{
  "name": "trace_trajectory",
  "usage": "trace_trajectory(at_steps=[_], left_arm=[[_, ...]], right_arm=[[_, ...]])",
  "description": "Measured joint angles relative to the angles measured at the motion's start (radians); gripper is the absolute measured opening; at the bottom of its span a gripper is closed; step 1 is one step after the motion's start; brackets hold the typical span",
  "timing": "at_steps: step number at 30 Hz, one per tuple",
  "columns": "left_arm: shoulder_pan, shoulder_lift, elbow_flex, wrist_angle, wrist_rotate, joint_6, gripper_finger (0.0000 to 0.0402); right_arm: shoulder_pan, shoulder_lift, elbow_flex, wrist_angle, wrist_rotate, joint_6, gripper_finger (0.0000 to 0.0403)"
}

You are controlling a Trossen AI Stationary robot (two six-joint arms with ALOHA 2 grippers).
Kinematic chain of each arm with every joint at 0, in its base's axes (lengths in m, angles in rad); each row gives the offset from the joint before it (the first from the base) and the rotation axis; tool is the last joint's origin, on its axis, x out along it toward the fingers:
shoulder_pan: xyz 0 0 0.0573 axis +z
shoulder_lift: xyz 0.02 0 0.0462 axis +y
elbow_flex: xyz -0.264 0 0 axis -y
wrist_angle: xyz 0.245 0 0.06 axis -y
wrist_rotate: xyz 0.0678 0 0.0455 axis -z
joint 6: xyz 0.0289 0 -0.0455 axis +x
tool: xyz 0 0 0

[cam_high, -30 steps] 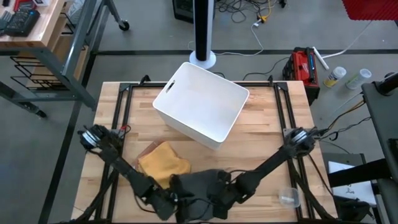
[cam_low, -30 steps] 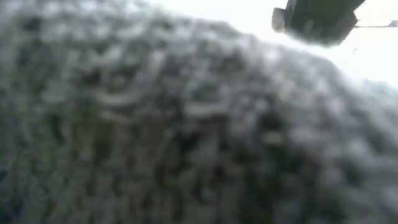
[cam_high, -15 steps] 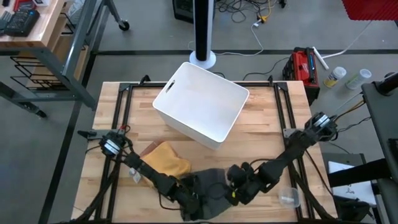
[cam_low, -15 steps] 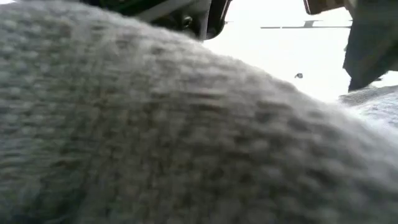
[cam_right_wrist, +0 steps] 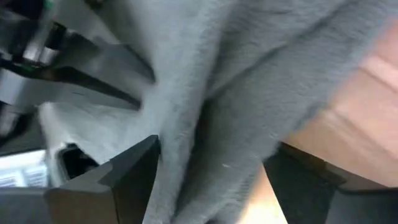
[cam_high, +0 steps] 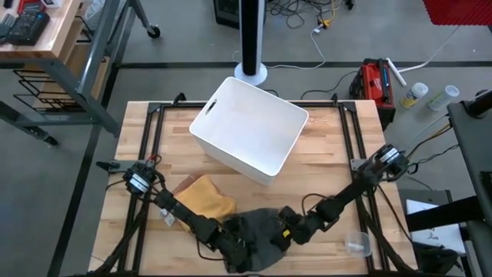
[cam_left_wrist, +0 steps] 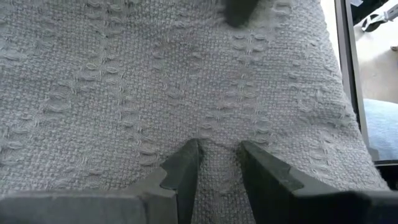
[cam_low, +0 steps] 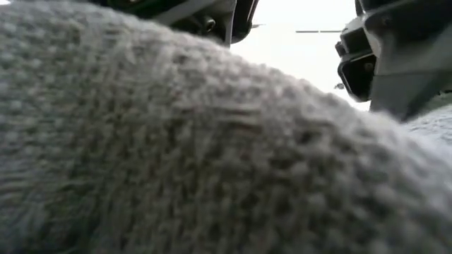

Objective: Fold towel
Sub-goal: Stack the gray towel on top of the yellow towel

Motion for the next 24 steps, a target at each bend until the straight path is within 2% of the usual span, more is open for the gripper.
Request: trace_trajectory(at_steps=[3, 6, 8, 11, 13, 16, 17, 22, 24], left_arm=[[-0.002, 0.0, -0.001, 0.003, -0.012, 0.003, 0.0113], [-0.003, 0.0, -0.002, 0.006, -0.026, 0.008, 0.0113], [-0.003, 0.001, -0.003, 0.022, -0.036, 0.017, 0.0113], [-0.006, -0.017, -0.003, 0.017, -0.031, 0.049, 0.0113], [-0.008, -0.047, -0.007, -0.005, -0.018, 0.086, 0.0113], [-0.015, -0.118, -0.008, -0.03, -0.016, 0.143, 0.0113], [-0.019, -0.143, -0.008, -0.036, -0.014, 0.152, 0.0113], [-0.055, -0.25, -0.006, -0.141, -0.044, 0.155, 0.0113], [-0.084, -0.303, -0.006, -0.187, -0.099, 0.148, 0.0113]], right_arm=[[-0.009, 0.07, 0.019, 0.133, -0.008, -0.007, 0.0285], [-0.019, 0.138, 0.053, 0.298, -0.022, -0.08, 0.0282], [-0.032, 0.168, 0.086, 0.309, -0.035, -0.111, 0.0269], [-0.036, 0.193, 0.145, 0.302, -0.018, -0.219, 0.0217], [-0.038, 0.193, 0.175, 0.303, 0.007, -0.302, 0.0158], [-0.042, 0.17, 0.215, 0.314, 0.021, -0.403, 0.0049], [-0.042, 0.159, 0.225, 0.318, 0.029, -0.434, 0.0029], [-0.05, 0.131, 0.275, 0.312, 0.047, -0.522, 0.0023], [-0.056, 0.112, 0.302, 0.304, 0.049, -0.567, 0.0017]])
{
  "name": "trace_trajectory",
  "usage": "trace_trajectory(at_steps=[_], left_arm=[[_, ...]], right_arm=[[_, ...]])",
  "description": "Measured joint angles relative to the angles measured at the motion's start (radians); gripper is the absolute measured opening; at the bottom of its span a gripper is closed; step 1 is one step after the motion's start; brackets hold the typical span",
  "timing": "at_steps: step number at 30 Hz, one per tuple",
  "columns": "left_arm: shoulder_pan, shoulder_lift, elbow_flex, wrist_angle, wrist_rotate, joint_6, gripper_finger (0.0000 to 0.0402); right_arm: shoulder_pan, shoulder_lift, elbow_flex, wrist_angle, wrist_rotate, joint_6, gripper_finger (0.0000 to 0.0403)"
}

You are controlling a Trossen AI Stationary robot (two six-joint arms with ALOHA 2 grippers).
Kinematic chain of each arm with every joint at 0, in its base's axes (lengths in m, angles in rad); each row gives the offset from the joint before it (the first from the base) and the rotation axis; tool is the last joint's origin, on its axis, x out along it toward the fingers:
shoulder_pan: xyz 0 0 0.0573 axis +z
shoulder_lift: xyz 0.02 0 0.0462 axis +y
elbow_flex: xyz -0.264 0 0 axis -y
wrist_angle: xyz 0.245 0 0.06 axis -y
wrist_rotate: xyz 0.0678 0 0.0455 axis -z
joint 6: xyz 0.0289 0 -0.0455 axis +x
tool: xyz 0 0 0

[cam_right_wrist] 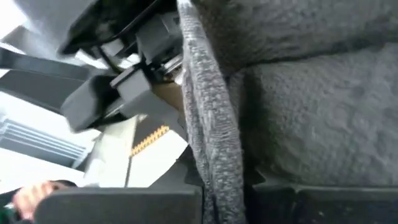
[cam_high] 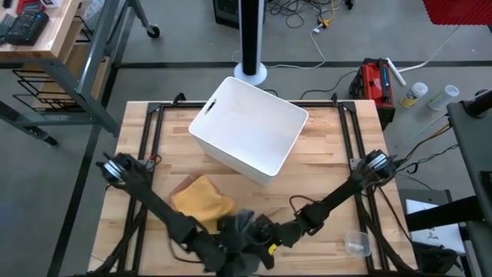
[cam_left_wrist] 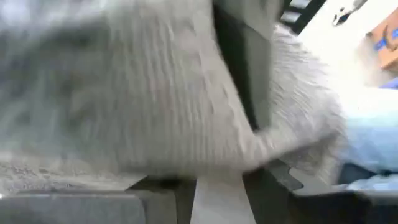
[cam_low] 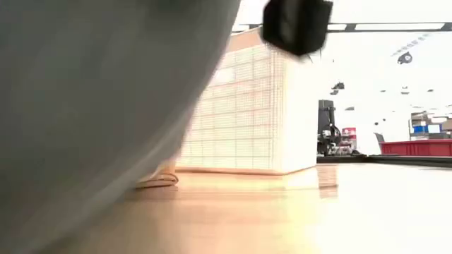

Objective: Fold towel
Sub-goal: Stack the gray towel on top of the yellow towel

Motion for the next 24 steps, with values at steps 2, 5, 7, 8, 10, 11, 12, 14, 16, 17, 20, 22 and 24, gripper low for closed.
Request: trace_trajectory(at_steps=[2, 5, 7, 8, 10, 11, 12, 14, 16, 17, 20, 22, 24], left_arm=[[-0.034, -0.069, 0.003, -0.063, -0.061, -0.02, 0.0113], [-0.101, -0.172, 0.005, -0.191, -0.205, -0.09, 0.0113], [-0.159, -0.243, 0.005, -0.275, -0.318, -0.145, 0.0113], [-0.195, -0.281, 0.005, -0.312, -0.381, -0.172, 0.0113], [-0.264, -0.351, 0.006, -0.37, -0.517, -0.212, 0.0113], [-0.302, -0.379, 0.006, -0.381, -0.582, -0.217, 0.0113], [-0.346, -0.404, 0.004, -0.392, -0.655, -0.216, 0.0113], [-0.424, -0.447, 0.003, -0.385, -0.8, -0.189, 0.0113], [-0.497, -0.478, 0.005, -0.362, -0.95, -0.14, 0.0113], [-0.539, -0.492, 0.005, -0.349, -1.02, -0.106, 0.0113], [-0.622, -0.519, 0.005, -0.279, -1.158, 0.024, 0.0113], [-0.626, -0.532, 0.005, -0.237, -1.159, 0.112, 0.0113], [-0.632, -0.535, 0.005, -0.213, -1.161, 0.146, 0.0113]], right_arm=[[-0.013, -0.032, 0.035, -0.031, -0.008, -0.053, 0.0017], [-0.048, -0.064, 0.108, -0.12, -0.014, -0.138, 0.0017], [-0.079, -0.071, 0.171, -0.218, -0.029, -0.196, 0.0017], [-0.093, -0.071, 0.208, -0.257, -0.041, -0.225, 0.0017], [-0.125, -0.07, 0.284, -0.354, -0.057, -0.281, 0.0017], [-0.142, -0.065, 0.327, -0.38, -0.076, -0.307, 0.0017], [-0.16, -0.059, 0.366, -0.391, -0.093, -0.328, 0.0017], [-0.196, -0.049, 0.421, -0.414, -0.122, -0.368, 0.0017], [-0.233, -0.038, 0.472, -0.412, -0.144, -0.401, 0.0017], [-0.253, -0.032, 0.497, -0.415, -0.147, -0.415, 0.0017], [-0.315, 0.0, 0.586, -0.396, -0.147, -0.443, 0.0017], [-0.348, 0.034, 0.649, -0.38, -0.146, -0.454, 0.0017], [-0.376, 0.096, 0.715, -0.334, -0.154, -0.459, 0.0017]])
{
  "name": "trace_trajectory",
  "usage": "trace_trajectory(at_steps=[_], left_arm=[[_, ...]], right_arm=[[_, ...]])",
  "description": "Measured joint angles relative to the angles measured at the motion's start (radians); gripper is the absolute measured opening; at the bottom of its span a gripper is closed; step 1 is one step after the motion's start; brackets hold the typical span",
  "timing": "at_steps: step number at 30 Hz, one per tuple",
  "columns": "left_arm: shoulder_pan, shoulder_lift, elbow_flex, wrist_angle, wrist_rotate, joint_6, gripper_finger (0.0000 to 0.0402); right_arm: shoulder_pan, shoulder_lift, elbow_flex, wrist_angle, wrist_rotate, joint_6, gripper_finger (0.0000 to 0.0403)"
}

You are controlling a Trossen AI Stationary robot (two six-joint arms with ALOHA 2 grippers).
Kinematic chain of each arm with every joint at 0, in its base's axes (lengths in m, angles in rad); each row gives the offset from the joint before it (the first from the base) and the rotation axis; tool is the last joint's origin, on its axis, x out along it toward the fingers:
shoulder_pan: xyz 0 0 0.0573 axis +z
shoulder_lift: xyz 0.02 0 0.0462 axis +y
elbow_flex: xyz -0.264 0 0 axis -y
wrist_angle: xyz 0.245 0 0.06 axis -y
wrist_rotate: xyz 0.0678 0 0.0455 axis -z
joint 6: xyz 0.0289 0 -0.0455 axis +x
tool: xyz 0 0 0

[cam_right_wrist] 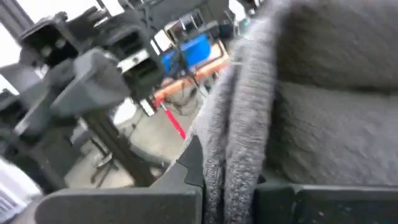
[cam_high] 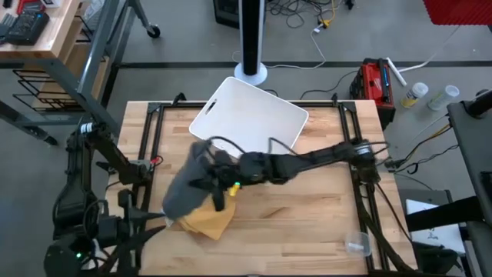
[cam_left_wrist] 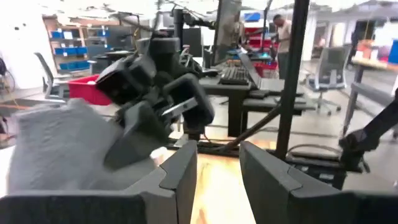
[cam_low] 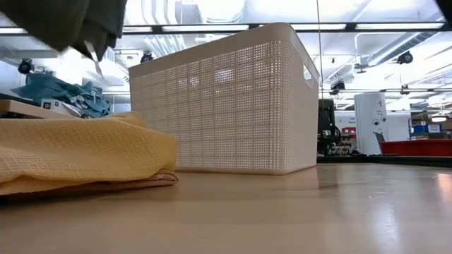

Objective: Fold towel
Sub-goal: Stack the gray towel on top of the yellow towel

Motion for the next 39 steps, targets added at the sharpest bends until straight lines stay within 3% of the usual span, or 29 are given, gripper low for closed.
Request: trace_trajectory(at_steps=[6, 10, 13, 23, 25, 31, 35, 39], left_arm=[[0.013, 0.005, 0.0, -0.005, 0.001, 0.049, 0.0113], [0.003, 0.001, 0.003, -0.004, 0.001, 0.082, 0.0113], [-0.008, 0.0, 0.013, -0.001, 0.001, 0.121, 0.0113], [-0.001, -0.008, 0.015, 0.0, 0.001, 0.176, 0.0113], [0.012, -0.01, 0.01, -0.003, 0.001, 0.17, 0.0113], [0.091, -0.01, -0.015, -0.041, 0.016, 0.077, 0.0113], [0.207, -0.013, -0.047, -0.094, 0.188, -0.049, 0.0113], [0.363, -0.011, -0.094, -0.224, 0.47, -0.295, 0.0113]], right_arm=[[-0.022, 0.216, 0.177, 0.001, -0.048, 0.009, 0.0017], [-0.022, 0.296, 0.172, -0.018, -0.124, 0.058, 0.0017], [-0.024, 0.305, 0.148, -0.079, -0.122, 0.063, 0.0017], [-0.041, 0.287, 0.112, -0.594, -0.096, 0.081, 0.0017], [-0.041, 0.286, 0.119, -0.73, -0.1, 0.082, 0.0032], [-0.043, 0.276, 0.166, -1.01, -0.089, 0.03, 0.0143], [-0.038, 0.248, 0.189, -1.097, -0.088, -0.023, 0.0198], [-0.031, 0.201, 0.19, -1.155, -0.089, -0.063, 0.0231]])
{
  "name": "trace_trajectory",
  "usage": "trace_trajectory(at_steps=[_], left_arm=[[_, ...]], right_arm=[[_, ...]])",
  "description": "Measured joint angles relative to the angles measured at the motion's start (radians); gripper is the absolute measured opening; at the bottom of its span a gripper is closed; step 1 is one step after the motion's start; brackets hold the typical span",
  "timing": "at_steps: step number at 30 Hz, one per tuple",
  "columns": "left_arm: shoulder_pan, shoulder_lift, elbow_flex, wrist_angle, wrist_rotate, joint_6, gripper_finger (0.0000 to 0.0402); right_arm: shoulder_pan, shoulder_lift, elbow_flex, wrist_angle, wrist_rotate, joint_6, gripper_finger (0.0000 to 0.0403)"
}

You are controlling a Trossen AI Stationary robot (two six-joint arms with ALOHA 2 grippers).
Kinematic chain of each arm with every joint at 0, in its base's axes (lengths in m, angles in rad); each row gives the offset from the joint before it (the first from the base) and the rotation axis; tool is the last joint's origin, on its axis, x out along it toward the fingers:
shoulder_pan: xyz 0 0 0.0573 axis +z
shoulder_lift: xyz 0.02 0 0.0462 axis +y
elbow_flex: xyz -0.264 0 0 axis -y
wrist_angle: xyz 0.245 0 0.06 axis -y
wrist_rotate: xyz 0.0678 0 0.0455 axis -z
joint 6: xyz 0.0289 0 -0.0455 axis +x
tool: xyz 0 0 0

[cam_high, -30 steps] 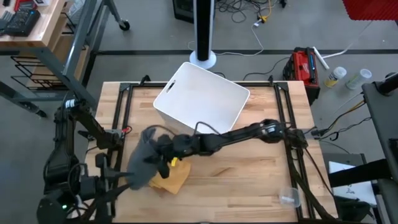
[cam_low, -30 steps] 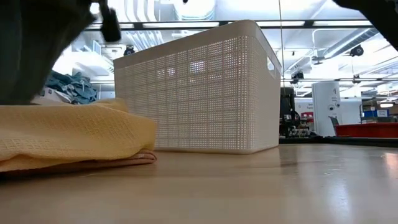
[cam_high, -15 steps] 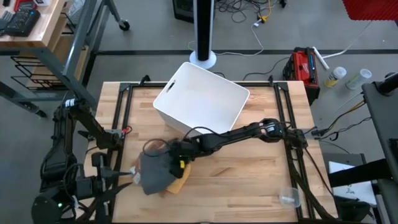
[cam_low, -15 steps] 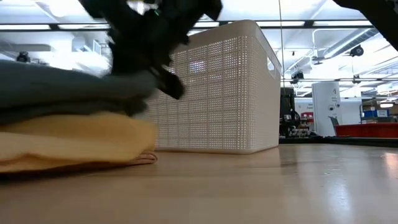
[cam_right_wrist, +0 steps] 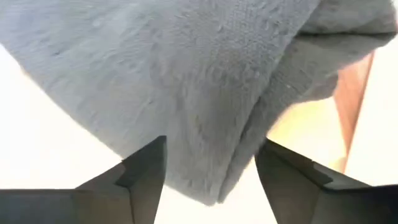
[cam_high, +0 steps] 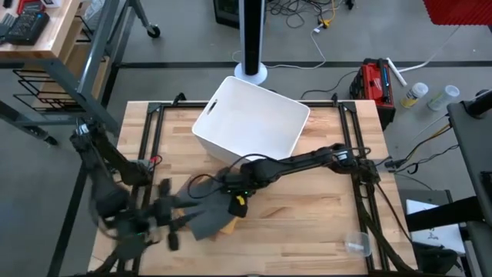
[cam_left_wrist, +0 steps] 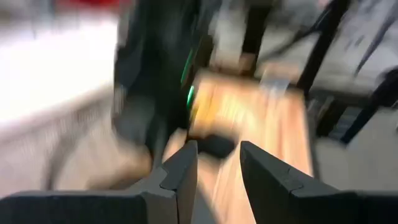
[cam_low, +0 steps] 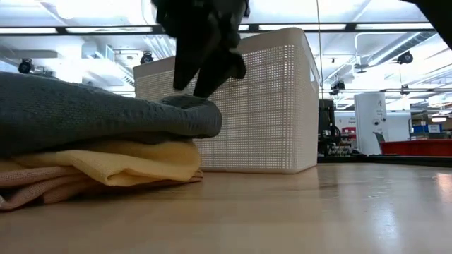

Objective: Fold towel
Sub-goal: Stack the gray towel on top of the yellow towel

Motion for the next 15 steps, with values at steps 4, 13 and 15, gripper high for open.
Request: trace_trajectory(at_steps=[4, 13, 15], left_arm=[[0.141, 0.008, -0.079, -0.192, 0.273, -0.317, 0.0113], [0.3, 0.009, -0.394, -0.161, 0.596, -0.54, 0.0113], [0.313, 0.009, -0.455, -0.1, 0.624, -0.548, 0.0113]], right_arm=[[0.018, -0.038, 0.0, -0.011, 0.007, -0.037, 0.0248], [0.086, 0.008, -0.013, 0.028, 0.232, -0.032, 0.0213], [0.089, 0.038, -0.019, 0.014, 0.219, -0.031, 0.0195]])
